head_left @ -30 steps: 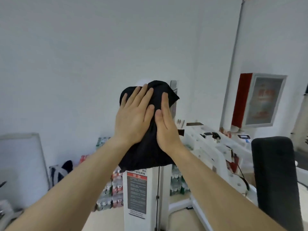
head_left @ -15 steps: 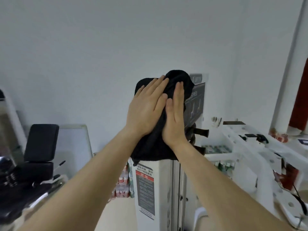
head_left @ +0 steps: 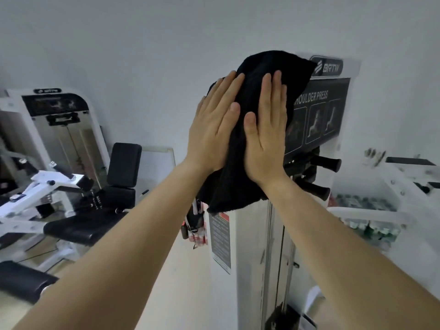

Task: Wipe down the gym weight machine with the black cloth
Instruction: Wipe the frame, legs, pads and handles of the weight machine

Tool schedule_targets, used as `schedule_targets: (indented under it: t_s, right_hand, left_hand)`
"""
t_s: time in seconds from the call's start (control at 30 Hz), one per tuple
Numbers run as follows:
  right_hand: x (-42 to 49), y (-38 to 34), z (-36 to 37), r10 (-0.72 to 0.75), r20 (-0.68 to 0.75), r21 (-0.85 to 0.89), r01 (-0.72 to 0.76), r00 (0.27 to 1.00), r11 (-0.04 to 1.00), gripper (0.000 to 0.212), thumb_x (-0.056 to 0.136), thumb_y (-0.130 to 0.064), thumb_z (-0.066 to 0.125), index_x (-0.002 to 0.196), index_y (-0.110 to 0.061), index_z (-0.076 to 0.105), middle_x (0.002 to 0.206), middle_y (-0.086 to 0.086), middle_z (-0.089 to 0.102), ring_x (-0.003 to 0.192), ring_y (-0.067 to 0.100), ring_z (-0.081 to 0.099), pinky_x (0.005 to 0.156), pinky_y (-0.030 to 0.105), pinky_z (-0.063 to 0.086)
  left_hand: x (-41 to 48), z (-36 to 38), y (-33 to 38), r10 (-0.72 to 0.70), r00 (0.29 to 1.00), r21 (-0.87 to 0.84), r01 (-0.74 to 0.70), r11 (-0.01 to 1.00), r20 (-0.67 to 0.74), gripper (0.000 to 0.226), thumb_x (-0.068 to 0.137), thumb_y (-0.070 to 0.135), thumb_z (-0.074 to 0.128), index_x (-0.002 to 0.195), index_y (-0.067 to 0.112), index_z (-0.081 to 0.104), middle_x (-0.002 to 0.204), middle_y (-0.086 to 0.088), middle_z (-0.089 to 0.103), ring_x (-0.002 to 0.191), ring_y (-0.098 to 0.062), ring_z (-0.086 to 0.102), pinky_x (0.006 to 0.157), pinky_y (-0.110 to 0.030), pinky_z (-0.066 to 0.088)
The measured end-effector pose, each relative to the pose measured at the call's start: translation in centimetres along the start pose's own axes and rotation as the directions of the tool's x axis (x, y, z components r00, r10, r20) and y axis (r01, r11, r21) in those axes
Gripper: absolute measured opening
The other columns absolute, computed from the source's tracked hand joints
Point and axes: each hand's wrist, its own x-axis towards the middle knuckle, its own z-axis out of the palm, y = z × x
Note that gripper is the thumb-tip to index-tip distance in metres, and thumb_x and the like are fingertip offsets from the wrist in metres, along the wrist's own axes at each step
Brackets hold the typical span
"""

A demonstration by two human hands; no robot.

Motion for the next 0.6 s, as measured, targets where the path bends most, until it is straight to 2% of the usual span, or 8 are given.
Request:
schedule_targets:
  t_s: [0.07,0.3,0.47,0.6]
  right_hand:
    - [-0.8,0.2,0.1,-0.02,-0.008,-0.002,0.02,1.0,1.0,0.061,0.106,-0.036,0.027,0.159,-0.01,0.013,0.168,0.01,0.006,0.155,0.025,-0.002,0.124,0.052,0.007]
    - [-3.4,0.5,0.6,-0.064,-0.035,-0.016,0.064,0.997,0.998,0.061,0.105,-0.038,0.026,0.159,-0.011,0.014,0.168,0.009,0.008,0.155,0.024,0.001,0.123,0.053,0.009]
    - [-8.1,1.5,1.5,-0.128,-0.03,-0.023,0.127,0.991,0.992,0.061,0.105,-0.034,0.025,0.158,-0.007,0.015,0.167,0.011,0.009,0.155,0.025,0.003,0.123,0.053,0.011]
    - [-11.3,2.4,2.1,-0.161,-0.037,0.008,0.161,0.986,0.987,0.06,0.105,-0.032,0.023,0.157,-0.003,0.016,0.166,0.013,0.013,0.155,0.025,0.009,0.125,0.049,0.01]
  left_hand:
    - [-0.5,0.1,0.1,-0.023,0.999,-0.032,0.022,0.999,-0.026,0.05,0.107,0.032,0.024,0.155,0.023,0.032,0.164,0.005,0.026,0.152,-0.01,0.016,0.123,-0.045,0.016]
    - [-3.5,1.6,-0.3,0.027,0.99,-0.041,-0.033,0.999,-0.138,0.055,0.104,0.036,0.022,0.156,0.018,0.028,0.164,0.0,0.024,0.153,-0.013,0.014,0.123,-0.049,0.011]
    - [-7.3,3.9,-1.5,0.092,0.964,-0.036,-0.104,0.994,-0.249,0.059,0.103,0.034,0.023,0.155,0.008,0.026,0.164,-0.011,0.022,0.153,-0.023,0.015,0.122,-0.054,0.012]
    - [-10.1,5.5,-2.2,0.12,0.952,-0.037,-0.136,0.99,-0.281,0.062,0.102,0.035,0.024,0.155,0.003,0.022,0.164,-0.017,0.018,0.154,-0.029,0.012,0.121,-0.058,0.01]
